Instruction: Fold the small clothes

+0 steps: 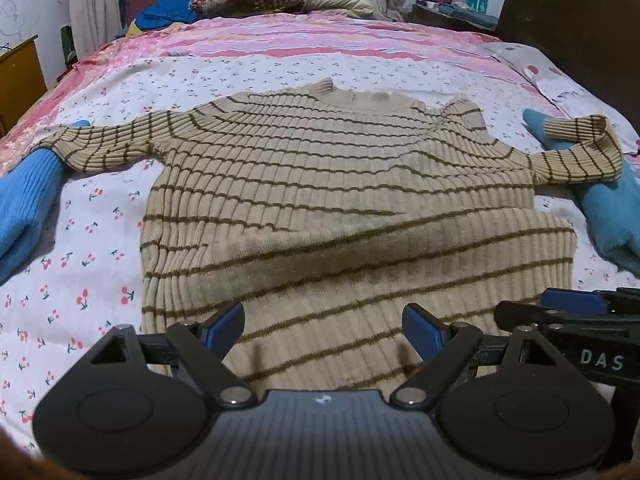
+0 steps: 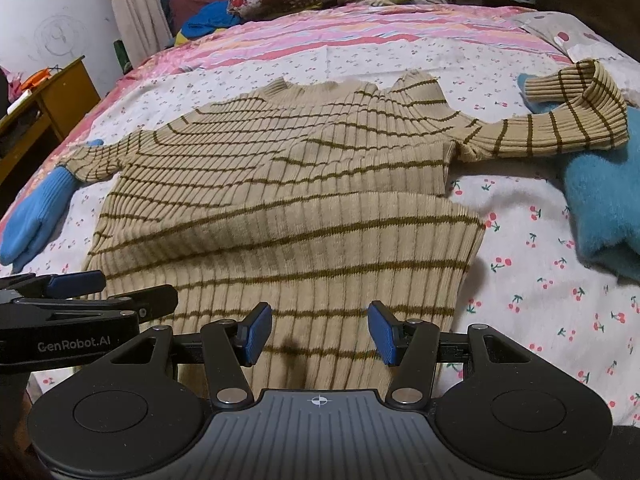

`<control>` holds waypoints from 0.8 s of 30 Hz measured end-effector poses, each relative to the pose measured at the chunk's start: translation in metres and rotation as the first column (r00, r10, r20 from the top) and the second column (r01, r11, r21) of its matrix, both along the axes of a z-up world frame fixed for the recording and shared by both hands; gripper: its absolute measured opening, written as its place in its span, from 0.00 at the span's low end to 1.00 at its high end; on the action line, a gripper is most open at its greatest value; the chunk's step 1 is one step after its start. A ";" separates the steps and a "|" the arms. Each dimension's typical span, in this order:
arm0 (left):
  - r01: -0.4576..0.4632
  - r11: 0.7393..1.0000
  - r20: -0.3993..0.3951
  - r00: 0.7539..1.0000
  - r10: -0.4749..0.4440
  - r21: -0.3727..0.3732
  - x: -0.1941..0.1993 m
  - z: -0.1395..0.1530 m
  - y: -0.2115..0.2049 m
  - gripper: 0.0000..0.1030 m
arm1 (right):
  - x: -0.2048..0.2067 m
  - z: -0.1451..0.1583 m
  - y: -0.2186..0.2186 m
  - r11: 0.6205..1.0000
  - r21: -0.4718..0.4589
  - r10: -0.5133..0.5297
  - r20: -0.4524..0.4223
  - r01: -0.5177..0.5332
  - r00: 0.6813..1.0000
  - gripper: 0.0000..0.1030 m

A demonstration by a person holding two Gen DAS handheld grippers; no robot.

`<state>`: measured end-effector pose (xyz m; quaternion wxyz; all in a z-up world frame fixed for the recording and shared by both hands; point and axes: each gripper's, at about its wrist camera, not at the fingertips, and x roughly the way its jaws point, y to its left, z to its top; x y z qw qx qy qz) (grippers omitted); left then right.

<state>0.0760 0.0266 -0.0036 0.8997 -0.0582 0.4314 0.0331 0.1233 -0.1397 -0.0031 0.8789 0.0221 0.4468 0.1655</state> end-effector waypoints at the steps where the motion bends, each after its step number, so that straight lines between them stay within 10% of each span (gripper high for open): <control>1: -0.004 1.000 -0.002 1.000 0.004 -0.002 0.001 -0.001 0.001 0.89 | 0.001 0.000 0.000 1.000 0.000 -0.002 0.000 0.002 1.000 0.52; 24: -0.004 1.000 0.028 1.000 0.005 -0.014 0.031 -0.005 0.007 0.89 | 0.036 0.000 -0.009 0.999 0.013 -0.052 0.026 0.052 0.998 0.51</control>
